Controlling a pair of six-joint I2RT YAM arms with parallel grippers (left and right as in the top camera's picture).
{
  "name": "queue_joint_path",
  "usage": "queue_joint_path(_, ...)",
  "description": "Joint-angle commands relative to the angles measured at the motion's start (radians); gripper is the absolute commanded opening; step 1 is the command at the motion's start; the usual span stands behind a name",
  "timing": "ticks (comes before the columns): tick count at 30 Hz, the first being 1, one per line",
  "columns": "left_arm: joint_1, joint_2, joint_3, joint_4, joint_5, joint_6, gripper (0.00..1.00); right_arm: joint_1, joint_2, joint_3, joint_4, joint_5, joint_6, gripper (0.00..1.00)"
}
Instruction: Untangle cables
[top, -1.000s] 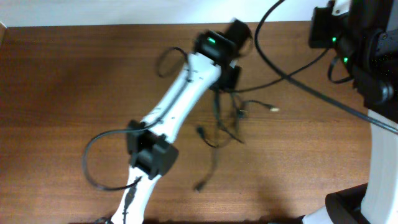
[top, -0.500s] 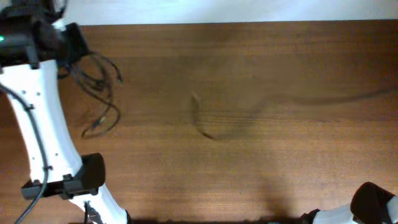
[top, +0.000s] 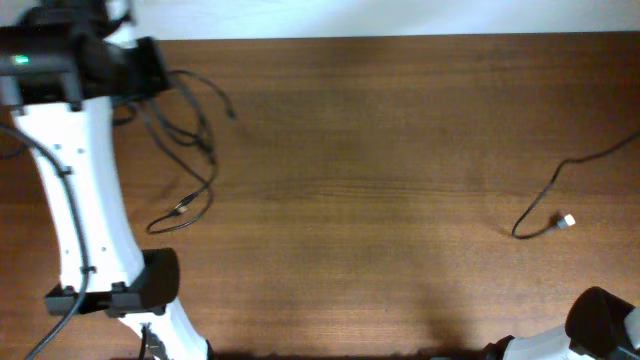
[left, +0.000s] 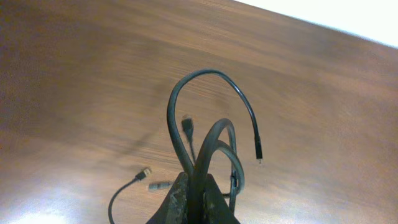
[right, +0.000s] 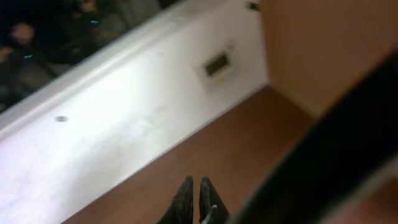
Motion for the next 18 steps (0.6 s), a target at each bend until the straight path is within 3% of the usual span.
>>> queue_joint_path(1, -0.116, -0.03, 0.005, -0.001, 0.022, 0.019, 0.0, 0.083, 0.037, 0.006, 0.123, 0.092, -0.038, 0.04)
queue_joint_path(6, -0.261, -0.03, 0.005, 0.01, 0.024, 0.018, 0.0, 0.122, 0.055, 0.007, 0.416, 0.153, -0.039, 0.04)
queue_joint_path(12, -0.416, -0.03, 0.005, 0.055, -0.014, 0.007, 0.0, 0.121, 0.061, 0.006, 0.528, 0.233, -0.117, 0.04)
queue_joint_path(14, -0.446, -0.03, 0.005, 0.081, -0.066, 0.007, 0.0, 0.121, 0.108, 0.002, 0.661, 0.271, -0.243, 0.04)
queue_joint_path(18, -0.455, -0.03, 0.005, 0.128, -0.165, 0.007, 0.0, 0.118, 0.298, 0.002, 0.871, 0.35, -0.252, 0.04)
